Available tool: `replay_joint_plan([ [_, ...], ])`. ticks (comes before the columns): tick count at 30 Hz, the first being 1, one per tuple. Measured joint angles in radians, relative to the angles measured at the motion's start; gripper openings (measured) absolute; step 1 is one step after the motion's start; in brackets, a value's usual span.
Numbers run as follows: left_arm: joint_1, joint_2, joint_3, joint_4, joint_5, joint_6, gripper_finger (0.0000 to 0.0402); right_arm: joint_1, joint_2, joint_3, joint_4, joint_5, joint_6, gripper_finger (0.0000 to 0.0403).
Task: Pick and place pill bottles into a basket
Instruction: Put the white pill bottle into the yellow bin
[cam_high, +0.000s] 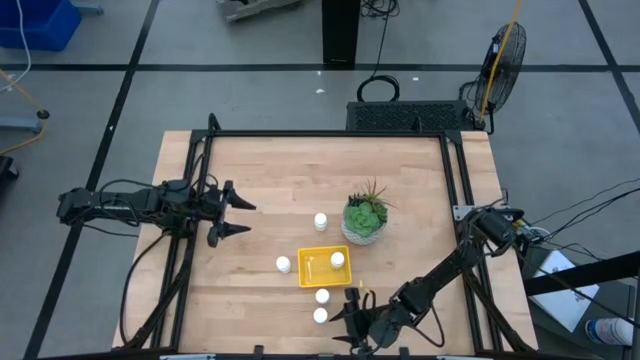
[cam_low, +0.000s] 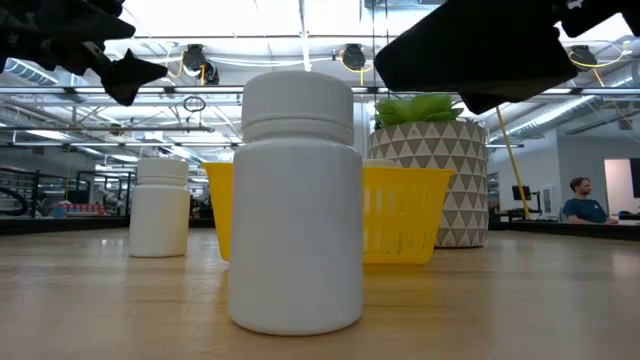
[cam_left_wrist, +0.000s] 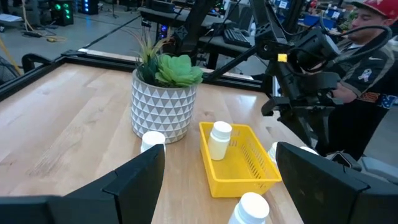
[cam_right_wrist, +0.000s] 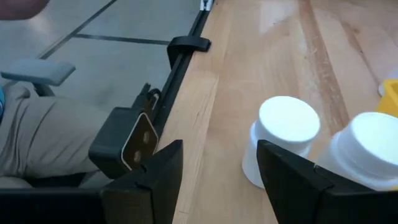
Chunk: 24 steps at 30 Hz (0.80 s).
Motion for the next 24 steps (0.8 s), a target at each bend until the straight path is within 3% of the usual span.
replay_joint_plan([
  [10,0.0,0.0,0.0,0.0,0.025,0.006,0.031,0.001,-0.053,0.0,-0.036,0.0,0.011,0.0197],
  [24,0.0,0.0,0.0,-0.001,0.03,-0.002,0.031,-0.004,-0.055,0.0,-0.019,-0.045,-0.097,0.0196],
])
